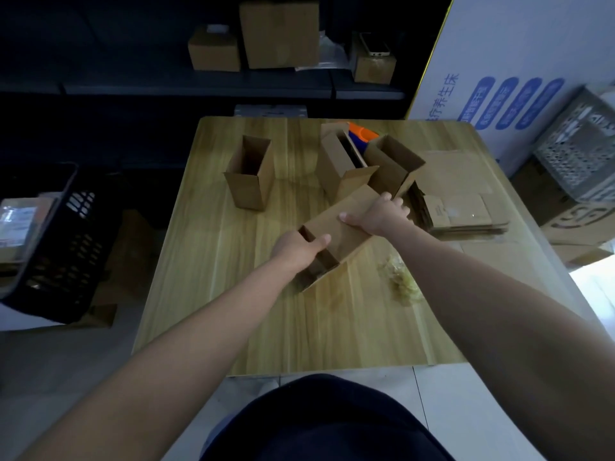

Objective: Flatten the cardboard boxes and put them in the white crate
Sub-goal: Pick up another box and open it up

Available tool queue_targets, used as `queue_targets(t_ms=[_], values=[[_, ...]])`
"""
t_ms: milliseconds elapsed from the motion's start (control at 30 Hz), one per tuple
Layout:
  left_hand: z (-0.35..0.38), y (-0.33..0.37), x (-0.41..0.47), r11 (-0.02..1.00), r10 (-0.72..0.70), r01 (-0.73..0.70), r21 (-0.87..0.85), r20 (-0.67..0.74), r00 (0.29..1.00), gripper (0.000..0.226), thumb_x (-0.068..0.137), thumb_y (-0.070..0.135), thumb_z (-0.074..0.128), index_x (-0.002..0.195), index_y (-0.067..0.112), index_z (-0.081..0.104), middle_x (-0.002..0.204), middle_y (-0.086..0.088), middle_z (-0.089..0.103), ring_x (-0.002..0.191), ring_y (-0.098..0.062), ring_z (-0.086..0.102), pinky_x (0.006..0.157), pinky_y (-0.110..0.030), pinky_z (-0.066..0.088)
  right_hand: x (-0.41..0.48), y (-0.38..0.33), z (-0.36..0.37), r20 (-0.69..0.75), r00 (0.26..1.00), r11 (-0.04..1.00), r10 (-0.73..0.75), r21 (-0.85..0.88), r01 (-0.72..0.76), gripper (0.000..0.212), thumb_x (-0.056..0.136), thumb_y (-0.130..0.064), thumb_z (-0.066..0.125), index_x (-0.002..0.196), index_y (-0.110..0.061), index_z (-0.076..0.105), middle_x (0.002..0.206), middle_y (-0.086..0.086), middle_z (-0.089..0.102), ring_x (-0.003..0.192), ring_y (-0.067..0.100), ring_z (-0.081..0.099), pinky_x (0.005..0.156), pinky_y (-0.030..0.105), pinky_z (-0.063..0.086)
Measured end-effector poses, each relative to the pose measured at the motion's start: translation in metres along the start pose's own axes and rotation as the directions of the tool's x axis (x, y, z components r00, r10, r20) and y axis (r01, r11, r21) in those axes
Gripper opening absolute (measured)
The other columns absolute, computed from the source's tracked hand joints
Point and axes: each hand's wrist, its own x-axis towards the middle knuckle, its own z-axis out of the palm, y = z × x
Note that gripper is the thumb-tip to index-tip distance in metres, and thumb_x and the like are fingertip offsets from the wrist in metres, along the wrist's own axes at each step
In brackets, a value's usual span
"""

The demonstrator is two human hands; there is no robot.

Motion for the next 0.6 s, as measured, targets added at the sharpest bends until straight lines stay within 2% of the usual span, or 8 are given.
queue_targets(t_ms=[33, 67, 133, 200, 300, 400, 467, 600], values=[[0.001, 0.002, -0.001, 0.958, -0.099, 0.121, -0.259, 0.097, 0.990, 0.049, 0.083, 0.048, 0.065, 0.115, 0.011, 0.059, 0.110, -0.007, 0.065, 0.097, -0.025, 0.061, 0.074, -0.036, 0.050, -0.001, 0.001, 0.000, -0.001, 1.000, 1.000, 0.000, -0.003, 0.000, 0.122, 0.060, -0.074, 0.069, 0.150, -0.014, 0.012, 0.153, 0.014, 0.020, 0.139, 0.037, 0.020, 0.111, 0.057, 0.022], [0.000, 0.003, -0.003, 0.846, -0.166, 0.243, -0.476, 0.198, 0.966, 0.051, 0.082, 0.045, 0.067, 0.118, 0.011, 0.057, 0.113, -0.009, 0.064, 0.098, -0.026, 0.061, 0.073, -0.038, 0.051, -0.002, 0.002, 0.000, -0.001, 1.000, 1.000, 0.003, -0.004, -0.003, 0.122, 0.060, -0.074, 0.068, 0.150, -0.013, 0.012, 0.152, 0.014, 0.021, 0.139, 0.037, 0.021, 0.111, 0.057, 0.022], [0.000, 0.003, 0.000, 0.644, -0.215, 0.354, -0.678, 0.284, 0.934, 0.053, 0.079, 0.047, 0.068, 0.116, 0.010, 0.056, 0.109, -0.012, 0.065, 0.094, -0.029, 0.062, 0.064, -0.042, 0.053, -0.004, 0.004, -0.002, 0.000, 1.000, 1.000, 0.015, 0.007, -0.015, 0.122, 0.060, -0.074, 0.069, 0.150, -0.013, 0.012, 0.152, 0.014, 0.022, 0.138, 0.036, 0.022, 0.110, 0.057, 0.024], [0.001, 0.001, 0.007, 0.575, -0.263, 0.385, -0.722, 0.282, 0.923, 0.054, 0.078, 0.054, 0.065, 0.109, 0.011, 0.057, 0.104, -0.014, 0.066, 0.091, -0.033, 0.064, 0.062, -0.045, 0.055, -0.006, 0.004, -0.002, 0.008, 1.000, 1.000, 0.012, 0.020, -0.012, 0.124, 0.059, -0.074, 0.070, 0.150, -0.014, 0.011, 0.151, 0.014, 0.022, 0.138, 0.036, 0.021, 0.110, 0.056, 0.025], [0.003, -0.006, 0.017, 0.571, -0.359, 0.397, -0.718, 0.217, 0.908, 0.057, 0.078, 0.060, 0.061, 0.105, 0.011, 0.060, 0.102, -0.014, 0.067, 0.090, -0.034, 0.064, 0.073, -0.050, 0.055, -0.011, 0.002, -0.001, 0.010, 1.000, 1.000, 0.004, 0.018, -0.004, 0.129, 0.056, -0.074, 0.071, 0.150, -0.012, 0.008, 0.151, 0.014, 0.019, 0.139, 0.036, 0.017, 0.110, 0.055, 0.026], [0.001, -0.012, 0.025, 0.597, -0.424, 0.373, -0.710, 0.115, 0.898, 0.054, 0.077, 0.055, 0.068, 0.105, 0.009, 0.064, 0.104, -0.011, 0.068, 0.095, -0.032, 0.063, 0.091, -0.050, 0.050, -0.015, 0.000, 0.000, 0.029, 1.000, 1.000, 0.011, 0.012, -0.011, 0.132, 0.055, -0.075, 0.071, 0.150, -0.009, 0.006, 0.152, 0.013, 0.017, 0.140, 0.034, 0.015, 0.109, 0.053, 0.026], [-0.003, -0.014, 0.028, 0.610, -0.422, 0.318, -0.726, 0.042, 0.906, 0.047, 0.074, 0.046, 0.075, 0.101, 0.008, 0.065, 0.101, -0.009, 0.068, 0.091, -0.029, 0.063, 0.091, -0.045, 0.050, -0.015, 0.002, 0.000, 0.066, 0.998, 1.000, 0.008, 0.001, -0.008, 0.131, 0.057, -0.076, 0.069, 0.150, -0.007, 0.007, 0.154, 0.013, 0.015, 0.142, 0.034, 0.012, 0.110, 0.053, 0.023], [-0.014, -0.017, 0.031, 0.636, -0.362, 0.273, -0.722, 0.033, 0.932, 0.041, 0.069, 0.037, 0.081, 0.096, 0.010, 0.067, 0.092, -0.007, 0.069, 0.086, -0.028, 0.064, 0.085, -0.044, 0.052, -0.010, 0.009, 0.001, 0.117, 0.993, 0.997, 0.002, 0.073, -0.010, 0.114, 0.065, -0.084, 0.052, 0.144, -0.005, 0.030, 0.148, 0.017, 0.033, 0.136, 0.036, 0.029, 0.108, 0.052, 0.031]])
